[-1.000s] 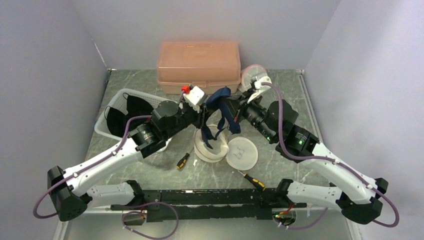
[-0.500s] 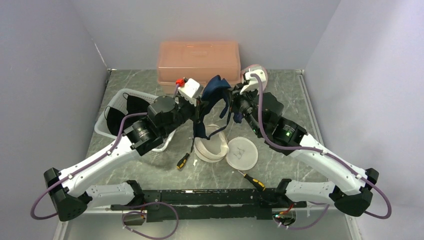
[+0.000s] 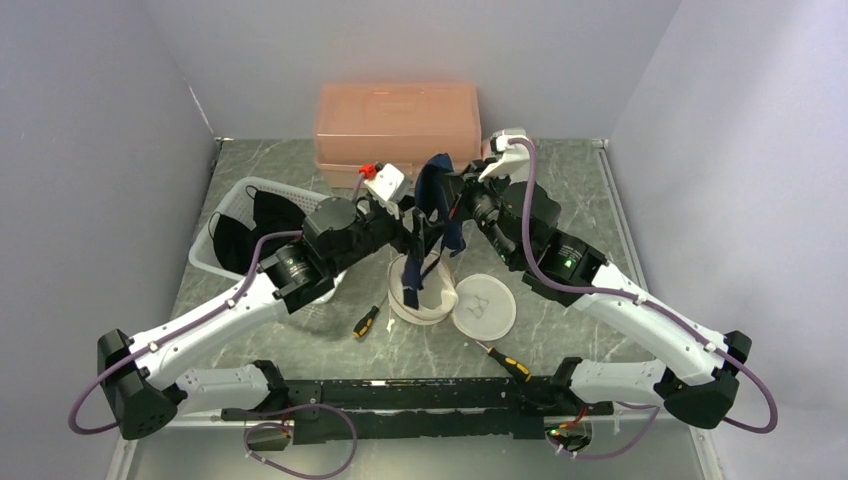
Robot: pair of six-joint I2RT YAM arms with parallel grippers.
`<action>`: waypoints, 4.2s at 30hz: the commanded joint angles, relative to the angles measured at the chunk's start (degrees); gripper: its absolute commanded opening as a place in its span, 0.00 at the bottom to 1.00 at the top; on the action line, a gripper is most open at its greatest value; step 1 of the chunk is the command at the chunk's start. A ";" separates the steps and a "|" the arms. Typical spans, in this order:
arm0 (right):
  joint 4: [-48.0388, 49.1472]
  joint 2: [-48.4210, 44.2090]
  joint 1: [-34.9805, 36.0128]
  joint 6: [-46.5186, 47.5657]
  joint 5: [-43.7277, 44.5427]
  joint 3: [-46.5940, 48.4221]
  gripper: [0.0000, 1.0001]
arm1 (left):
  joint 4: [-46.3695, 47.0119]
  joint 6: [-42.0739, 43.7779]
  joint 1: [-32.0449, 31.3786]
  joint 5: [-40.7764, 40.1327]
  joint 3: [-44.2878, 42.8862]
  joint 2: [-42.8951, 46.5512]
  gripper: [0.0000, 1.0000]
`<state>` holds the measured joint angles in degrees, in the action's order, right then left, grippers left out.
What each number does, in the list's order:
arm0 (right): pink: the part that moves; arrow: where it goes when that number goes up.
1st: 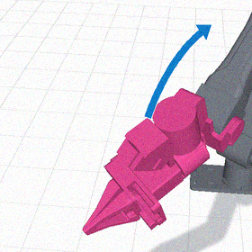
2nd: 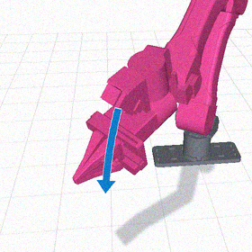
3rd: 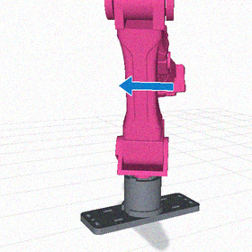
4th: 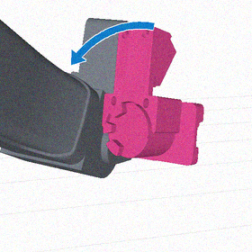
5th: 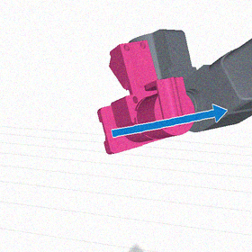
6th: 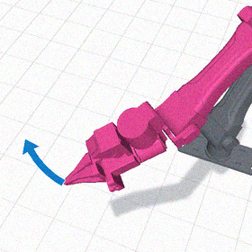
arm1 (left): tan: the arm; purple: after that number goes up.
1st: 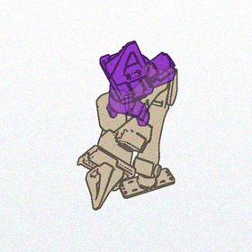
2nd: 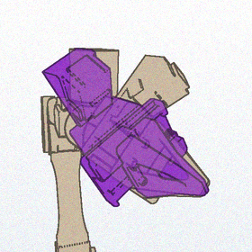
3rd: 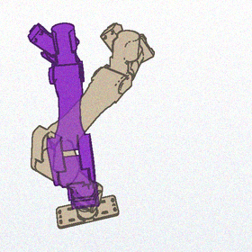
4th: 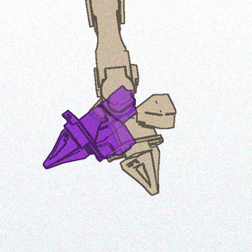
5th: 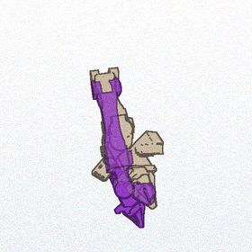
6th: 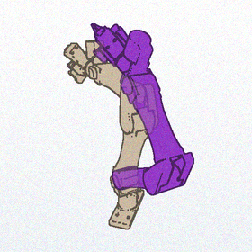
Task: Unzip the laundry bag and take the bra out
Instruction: Pick up the bra from the laundry bag.
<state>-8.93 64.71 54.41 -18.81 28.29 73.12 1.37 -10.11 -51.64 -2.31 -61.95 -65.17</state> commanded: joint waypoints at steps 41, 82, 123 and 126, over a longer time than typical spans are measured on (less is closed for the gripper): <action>-0.44 3.31 0.03 -10.38 1.46 5.26 0.00 | 15.95 7.22 -4.05 -11.56 3.64 -3.03 0.94; -4.96 -13.54 -0.65 -3.52 -5.65 -4.12 0.99 | 20.85 12.68 -3.67 -7.57 10.51 5.12 0.03; 45.30 -8.92 -23.00 -30.37 -81.90 -15.91 0.95 | -14.44 11.83 4.25 44.23 -6.86 20.07 0.03; 45.04 -8.13 -22.73 -30.95 -81.71 -15.99 0.95 | -13.97 12.33 4.31 44.23 -7.62 19.10 0.03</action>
<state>35.51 56.62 31.55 -49.15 -52.66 56.38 -16.12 -0.27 -47.66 40.73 -68.45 -45.15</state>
